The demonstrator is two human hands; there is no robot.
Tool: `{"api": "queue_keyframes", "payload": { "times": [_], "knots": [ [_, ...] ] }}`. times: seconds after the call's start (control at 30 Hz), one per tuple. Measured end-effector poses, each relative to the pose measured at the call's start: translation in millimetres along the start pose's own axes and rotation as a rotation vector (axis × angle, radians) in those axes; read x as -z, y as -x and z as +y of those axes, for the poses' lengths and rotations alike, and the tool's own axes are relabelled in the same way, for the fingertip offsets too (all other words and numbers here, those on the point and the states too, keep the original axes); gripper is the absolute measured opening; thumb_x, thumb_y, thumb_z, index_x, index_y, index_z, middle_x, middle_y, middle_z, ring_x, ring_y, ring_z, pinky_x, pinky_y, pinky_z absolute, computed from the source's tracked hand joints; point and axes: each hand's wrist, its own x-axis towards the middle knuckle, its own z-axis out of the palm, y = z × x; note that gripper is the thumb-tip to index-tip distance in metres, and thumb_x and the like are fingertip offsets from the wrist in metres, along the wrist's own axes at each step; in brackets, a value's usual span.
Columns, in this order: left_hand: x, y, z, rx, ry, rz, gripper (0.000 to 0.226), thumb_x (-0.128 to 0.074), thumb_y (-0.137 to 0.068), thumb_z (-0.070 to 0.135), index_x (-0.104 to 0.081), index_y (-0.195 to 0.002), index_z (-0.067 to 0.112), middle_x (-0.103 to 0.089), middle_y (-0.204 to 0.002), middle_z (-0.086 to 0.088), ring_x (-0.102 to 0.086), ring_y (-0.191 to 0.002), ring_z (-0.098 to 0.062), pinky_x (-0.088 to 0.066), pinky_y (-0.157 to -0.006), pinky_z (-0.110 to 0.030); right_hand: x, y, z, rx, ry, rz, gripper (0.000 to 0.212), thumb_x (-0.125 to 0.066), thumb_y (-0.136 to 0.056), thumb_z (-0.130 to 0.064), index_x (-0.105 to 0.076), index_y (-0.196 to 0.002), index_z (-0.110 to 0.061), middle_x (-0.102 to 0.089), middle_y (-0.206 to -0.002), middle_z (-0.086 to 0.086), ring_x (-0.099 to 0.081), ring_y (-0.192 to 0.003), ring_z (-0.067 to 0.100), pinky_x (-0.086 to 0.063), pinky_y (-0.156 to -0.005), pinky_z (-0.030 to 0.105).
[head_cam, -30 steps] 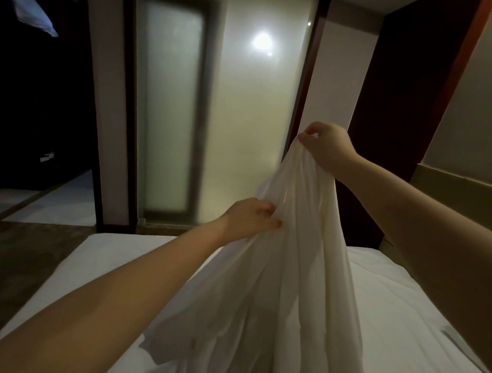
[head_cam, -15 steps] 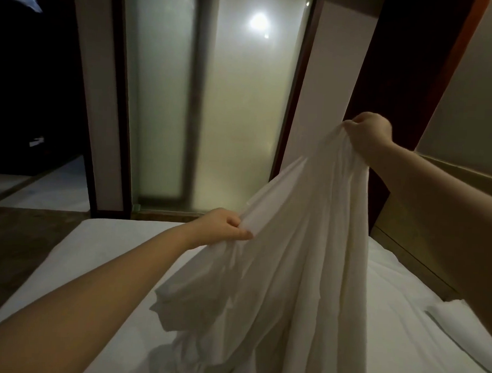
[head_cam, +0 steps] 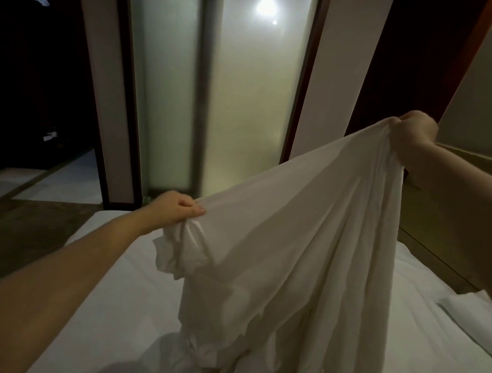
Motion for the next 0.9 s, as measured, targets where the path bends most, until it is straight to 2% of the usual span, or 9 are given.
{"api": "queue_keyframes", "payload": {
  "times": [0.1,0.23,0.33,0.43,0.53,0.6,0.7,0.8,0.9],
  "knots": [
    [11.1,-6.0,12.4,-0.056,-0.024,0.023,0.036,-0.066,-0.087,0.027,-0.066,-0.078,-0.008,-0.055,-0.074,-0.008,-0.053,-0.07,-0.017,-0.041,-0.068,-0.026,-1.8,9.1,2.7,0.065,0.106,-0.068,0.028,-0.047,-0.099,-0.02,-0.059,-0.119,-0.006,-0.059,-0.119,0.015,-0.057,-0.106,0.027,-0.044,-0.082,0.028],
    [15.2,-5.0,45.2,-0.193,-0.132,0.049,0.038,-0.063,-0.088,0.029,-0.055,-0.054,0.016,-0.048,-0.059,0.003,-0.042,-0.053,-0.003,-0.035,-0.058,-0.022,-3.5,42.9,-14.0,0.269,0.251,-0.469,0.041,-0.055,-0.094,-0.02,-0.05,-0.135,-0.021,-0.049,-0.135,0.012,-0.053,-0.114,0.03,-0.042,-0.086,0.033],
    [13.4,0.0,74.6,-0.349,-0.269,-0.034,0.04,-0.059,-0.086,0.035,-0.047,-0.053,0.017,-0.045,-0.062,0.003,-0.042,-0.055,-0.003,-0.032,-0.056,-0.015,-13.2,102.0,-36.6,0.432,0.193,-0.858,0.041,-0.06,-0.091,-0.025,-0.053,-0.132,-0.028,-0.057,-0.129,0.007,-0.056,-0.11,0.02,-0.044,-0.082,0.024],
    [8.9,6.1,98.5,-0.472,-0.359,-0.136,0.04,-0.058,-0.09,0.016,-0.048,-0.052,0.02,-0.047,-0.065,0.005,-0.046,-0.058,-0.003,-0.035,-0.057,-0.012,-36.0,164.9,-46.7,0.546,0.081,-1.18,0.042,-0.061,-0.09,-0.024,-0.051,-0.131,-0.023,-0.065,-0.115,0.005,-0.059,-0.091,0.008,-0.046,-0.073,0.013],
    [11.4,16.9,101.9,-0.501,-0.344,-0.204,0.037,-0.06,-0.087,0.012,-0.055,-0.051,0.019,-0.05,-0.066,0.002,-0.048,-0.059,-0.004,-0.035,-0.057,-0.013,-60.4,190.3,-42.7,0.527,0.018,-1.363,0.029,-0.06,-0.092,-0.02,-0.058,-0.12,-0.016,-0.064,-0.108,-0.003,-0.058,-0.096,0.003,-0.045,-0.085,0.012],
    [19.0,23.5,92.5,-0.44,-0.311,-0.248,0.032,-0.061,-0.085,0.02,-0.057,-0.055,0.01,-0.051,-0.069,-0.003,-0.046,-0.058,-0.005,-0.037,-0.058,-0.02,-66.9,192.6,-40.7,0.488,0.031,-1.386,0.01,-0.06,-0.092,-0.025,-0.064,-0.099,-0.02,-0.061,-0.086,-0.008,-0.055,-0.076,-0.001,-0.043,-0.072,0.01],
    [36.5,32.2,76.2,-0.267,-0.308,-0.335,0.038,-0.061,-0.084,0.036,-0.057,-0.058,0.009,-0.049,-0.065,0.002,-0.046,-0.058,-0.009,-0.038,-0.058,-0.023,-70.7,190.5,-40.1,0.514,0.143,-1.258,0.019,-0.058,-0.092,-0.035,-0.064,-0.089,-0.017,-0.056,-0.073,-0.004,-0.048,-0.061,0.005,-0.038,-0.053,0.012],
    [49.9,40.5,62.9,-0.105,-0.146,-0.409,0.026,-0.059,-0.09,0.032,-0.067,-0.07,0.018,-0.061,-0.066,0.008,-0.06,-0.064,-0.008,-0.049,-0.062,-0.018,-75.1,194.2,-44.7,0.557,0.134,-1.17,0.027,-0.055,-0.093,-0.035,-0.065,-0.097,-0.01,-0.062,-0.083,0.004,-0.055,-0.073,0.013,-0.044,-0.064,0.023],
    [54.8,44.0,48.4,-0.032,0.051,-0.449,0.013,-0.063,-0.085,0.031,-0.073,-0.081,0.023,-0.069,-0.08,0.006,-0.067,-0.079,-0.012,-0.054,-0.07,-0.021,-82.2,202.0,-50.1,0.629,0.13,-1.065,0.029,-0.054,-0.094,-0.032,-0.064,-0.1,-0.006,-0.064,-0.093,0.011,-0.058,-0.083,0.022,-0.045,-0.072,0.03]
  ]
}}
